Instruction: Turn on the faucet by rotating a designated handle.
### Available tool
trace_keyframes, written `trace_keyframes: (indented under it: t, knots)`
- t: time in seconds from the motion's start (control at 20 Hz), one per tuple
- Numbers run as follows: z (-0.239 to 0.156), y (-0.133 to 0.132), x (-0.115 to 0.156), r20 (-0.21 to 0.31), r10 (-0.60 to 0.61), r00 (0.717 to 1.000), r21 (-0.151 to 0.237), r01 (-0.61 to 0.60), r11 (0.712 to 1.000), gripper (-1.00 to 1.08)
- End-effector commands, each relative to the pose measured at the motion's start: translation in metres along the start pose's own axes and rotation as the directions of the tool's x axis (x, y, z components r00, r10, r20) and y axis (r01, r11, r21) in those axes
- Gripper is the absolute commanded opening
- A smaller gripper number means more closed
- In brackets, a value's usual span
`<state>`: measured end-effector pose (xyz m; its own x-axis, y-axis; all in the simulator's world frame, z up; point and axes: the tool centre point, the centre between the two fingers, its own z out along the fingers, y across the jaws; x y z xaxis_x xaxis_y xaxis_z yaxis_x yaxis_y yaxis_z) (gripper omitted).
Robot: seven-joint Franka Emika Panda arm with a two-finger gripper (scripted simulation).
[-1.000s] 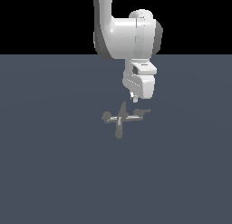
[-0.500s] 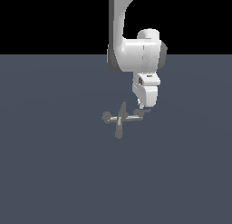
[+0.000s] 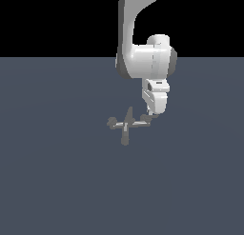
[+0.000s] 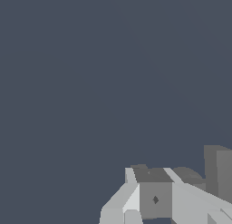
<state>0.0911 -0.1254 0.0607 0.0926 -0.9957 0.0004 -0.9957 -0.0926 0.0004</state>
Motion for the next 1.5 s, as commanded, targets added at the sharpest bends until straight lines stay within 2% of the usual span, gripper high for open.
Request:
trace_keyframes:
  t: [0.0,0.45,0.55,1.2,1.25,1.3,1.45]
  knots:
    - [0.000,0.000,0.000,0.000,0.000,1.000,0.000,0.000,1.000,-1.00]
    - [0.000,0.026,0.021,0.000,0.000,1.000,0.000,0.000,1.000,-1.00]
    - [0.000,0.021,0.016,0.001,-0.003,1.000,0.003,0.003,1.000,-1.00]
    - [0.000,0.061,0.018,0.001,0.000,1.000,0.001,0.000,1.000,-1.00]
    - [0.000,0.061,0.018,0.001,0.000,1.000,0.001,0.000,1.000,-1.00]
    - [0.001,0.051,0.017,-0.003,-0.004,1.000,0.017,0.004,1.000,-1.00]
    - [0.001,0.059,0.011,-0.002,-0.003,1.000,0.013,0.003,1.000,-1.00]
